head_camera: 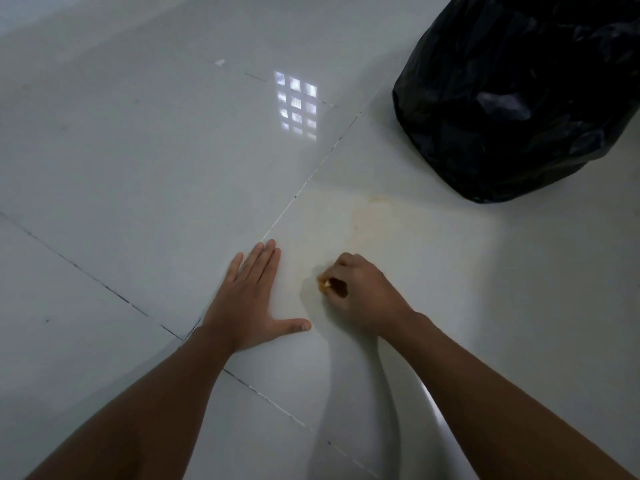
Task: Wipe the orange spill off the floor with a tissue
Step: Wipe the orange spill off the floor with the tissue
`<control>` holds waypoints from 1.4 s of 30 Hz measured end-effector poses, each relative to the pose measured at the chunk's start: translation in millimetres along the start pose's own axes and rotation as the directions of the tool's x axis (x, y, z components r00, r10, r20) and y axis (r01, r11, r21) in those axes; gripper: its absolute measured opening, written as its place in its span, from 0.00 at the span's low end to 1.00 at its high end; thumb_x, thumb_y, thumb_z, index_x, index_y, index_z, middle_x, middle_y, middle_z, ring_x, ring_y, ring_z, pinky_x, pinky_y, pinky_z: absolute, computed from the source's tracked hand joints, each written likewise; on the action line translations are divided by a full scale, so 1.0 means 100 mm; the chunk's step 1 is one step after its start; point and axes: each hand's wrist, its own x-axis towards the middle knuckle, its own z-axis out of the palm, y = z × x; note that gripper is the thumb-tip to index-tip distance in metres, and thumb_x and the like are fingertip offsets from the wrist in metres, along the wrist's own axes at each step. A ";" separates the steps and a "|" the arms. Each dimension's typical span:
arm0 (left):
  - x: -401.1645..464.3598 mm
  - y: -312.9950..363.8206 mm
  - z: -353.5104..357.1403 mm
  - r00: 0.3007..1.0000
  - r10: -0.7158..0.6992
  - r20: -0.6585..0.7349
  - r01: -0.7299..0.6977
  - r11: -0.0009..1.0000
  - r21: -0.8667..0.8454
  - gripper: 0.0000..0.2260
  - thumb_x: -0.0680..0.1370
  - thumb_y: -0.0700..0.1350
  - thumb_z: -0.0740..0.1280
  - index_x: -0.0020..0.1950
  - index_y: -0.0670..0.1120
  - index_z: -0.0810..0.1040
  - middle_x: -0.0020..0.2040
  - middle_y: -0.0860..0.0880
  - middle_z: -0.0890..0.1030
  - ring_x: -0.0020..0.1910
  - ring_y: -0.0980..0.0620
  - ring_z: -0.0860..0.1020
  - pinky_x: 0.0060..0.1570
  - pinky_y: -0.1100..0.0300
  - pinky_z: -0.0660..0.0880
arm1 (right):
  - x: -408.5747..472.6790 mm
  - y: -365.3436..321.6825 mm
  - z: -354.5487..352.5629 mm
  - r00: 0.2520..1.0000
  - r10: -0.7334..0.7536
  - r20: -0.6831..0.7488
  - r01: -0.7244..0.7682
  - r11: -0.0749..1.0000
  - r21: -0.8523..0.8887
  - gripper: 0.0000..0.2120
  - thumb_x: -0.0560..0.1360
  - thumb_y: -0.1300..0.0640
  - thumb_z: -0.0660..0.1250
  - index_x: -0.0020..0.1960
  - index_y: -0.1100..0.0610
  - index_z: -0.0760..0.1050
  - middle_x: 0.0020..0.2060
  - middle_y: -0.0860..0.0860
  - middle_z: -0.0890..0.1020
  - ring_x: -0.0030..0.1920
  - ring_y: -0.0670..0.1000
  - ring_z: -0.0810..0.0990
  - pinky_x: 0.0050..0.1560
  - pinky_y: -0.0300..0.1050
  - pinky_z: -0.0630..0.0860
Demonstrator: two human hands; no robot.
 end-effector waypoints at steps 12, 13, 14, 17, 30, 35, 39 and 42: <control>-0.01 0.02 -0.04 0.998 -0.003 0.064 0.003 1.000 0.002 0.65 0.60 0.86 0.50 0.81 0.44 0.38 0.82 0.48 0.36 0.79 0.53 0.33 0.79 0.47 0.39 | -0.06 -0.05 -0.07 0.983 -0.145 0.112 0.142 0.989 0.030 0.09 0.76 0.58 0.69 0.54 0.55 0.84 0.47 0.51 0.78 0.48 0.51 0.74 0.48 0.43 0.72; -0.01 0.02 -0.04 0.998 -0.004 0.062 0.004 1.000 0.001 0.65 0.59 0.86 0.50 0.81 0.43 0.38 0.82 0.48 0.36 0.79 0.53 0.33 0.79 0.47 0.38 | -0.11 -0.01 -0.10 0.983 -0.147 0.107 0.145 0.989 0.029 0.08 0.76 0.58 0.69 0.53 0.55 0.85 0.46 0.50 0.78 0.47 0.49 0.73 0.47 0.41 0.72; -0.01 0.02 -0.05 0.998 -0.005 0.061 0.005 1.000 0.001 0.65 0.59 0.86 0.50 0.81 0.43 0.38 0.82 0.49 0.36 0.79 0.53 0.33 0.79 0.47 0.38 | -0.16 0.04 -0.14 0.986 -0.137 0.097 0.135 0.991 0.025 0.08 0.76 0.58 0.69 0.53 0.55 0.85 0.46 0.50 0.79 0.47 0.47 0.72 0.47 0.38 0.70; -0.01 0.02 -0.05 0.998 -0.009 0.056 0.010 1.000 -0.008 0.65 0.58 0.86 0.50 0.81 0.43 0.39 0.82 0.49 0.37 0.80 0.53 0.34 0.79 0.47 0.38 | -0.21 0.31 -0.29 0.997 0.024 -0.077 -0.025 1.000 -0.004 0.08 0.75 0.59 0.70 0.53 0.55 0.85 0.45 0.52 0.81 0.48 0.51 0.74 0.49 0.37 0.67; 0.00 0.00 -0.02 0.997 -0.021 0.070 0.018 0.999 0.037 0.65 0.59 0.87 0.48 0.81 0.44 0.37 0.82 0.49 0.36 0.80 0.53 0.33 0.79 0.47 0.39 | -0.38 0.12 -0.05 0.999 0.020 -0.047 -0.017 0.998 0.061 0.07 0.76 0.59 0.67 0.51 0.55 0.83 0.44 0.48 0.77 0.47 0.48 0.72 0.48 0.35 0.70; 0.00 0.03 -0.05 0.998 -0.025 0.065 0.024 0.999 0.021 0.66 0.58 0.87 0.47 0.81 0.44 0.40 0.82 0.48 0.37 0.80 0.53 0.35 0.79 0.47 0.39 | -0.39 0.30 -0.18 0.984 0.122 -0.127 -0.118 0.992 0.037 0.08 0.77 0.59 0.67 0.54 0.57 0.83 0.47 0.51 0.77 0.49 0.50 0.73 0.48 0.35 0.67; 0.00 0.04 -0.06 0.998 -0.025 0.059 0.024 1.000 0.018 0.65 0.58 0.86 0.48 0.82 0.44 0.40 0.82 0.48 0.38 0.80 0.53 0.36 0.79 0.47 0.39 | -0.32 0.51 -0.38 0.929 0.291 -0.229 -0.288 0.956 0.046 0.11 0.78 0.61 0.65 0.59 0.56 0.81 0.53 0.51 0.80 0.54 0.52 0.75 0.53 0.37 0.68; 0.00 0.04 -0.07 0.998 -0.019 0.054 0.018 1.000 0.010 0.66 0.58 0.86 0.49 0.82 0.43 0.42 0.82 0.48 0.39 0.80 0.52 0.37 0.79 0.47 0.40 | -0.32 0.60 -0.43 0.896 0.325 -0.302 -0.336 0.942 0.018 0.17 0.79 0.64 0.64 0.66 0.56 0.77 0.61 0.52 0.79 0.61 0.53 0.74 0.60 0.36 0.65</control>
